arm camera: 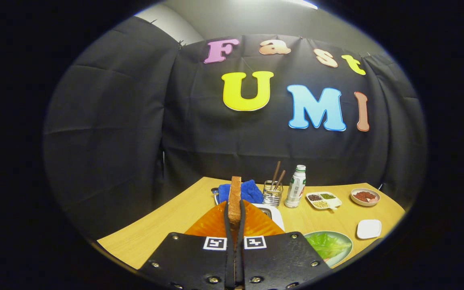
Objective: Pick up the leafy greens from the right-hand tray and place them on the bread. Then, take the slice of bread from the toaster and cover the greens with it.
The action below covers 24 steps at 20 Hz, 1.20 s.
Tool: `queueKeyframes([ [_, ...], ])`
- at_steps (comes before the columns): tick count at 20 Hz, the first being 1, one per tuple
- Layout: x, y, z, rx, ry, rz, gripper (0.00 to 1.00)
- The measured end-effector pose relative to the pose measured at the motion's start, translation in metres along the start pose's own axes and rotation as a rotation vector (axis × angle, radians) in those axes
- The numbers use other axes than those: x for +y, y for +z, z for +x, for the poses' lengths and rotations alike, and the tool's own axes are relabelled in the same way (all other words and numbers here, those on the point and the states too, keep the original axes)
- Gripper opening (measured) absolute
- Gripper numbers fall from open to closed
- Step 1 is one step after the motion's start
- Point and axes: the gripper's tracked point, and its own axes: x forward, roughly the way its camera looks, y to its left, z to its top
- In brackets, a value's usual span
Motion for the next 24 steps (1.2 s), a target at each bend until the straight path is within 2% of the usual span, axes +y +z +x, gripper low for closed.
queueKeyframes([
  [6, -0.013, 0.019, -0.019, -0.028, 0.043, 0.017, 0.02],
  [11, -0.055, 0.036, -0.035, -0.102, -0.003, 0.024, 0.01],
  [14, -0.074, 0.02, -0.037, -0.065, -0.008, 0.021, 0.01],
  [18, -0.109, 0.006, -0.038, -0.059, -0.079, 0.007, 0.01],
  [24, -0.147, -0.05, -0.04, 0.045, -0.079, 0.011, 0.02],
])
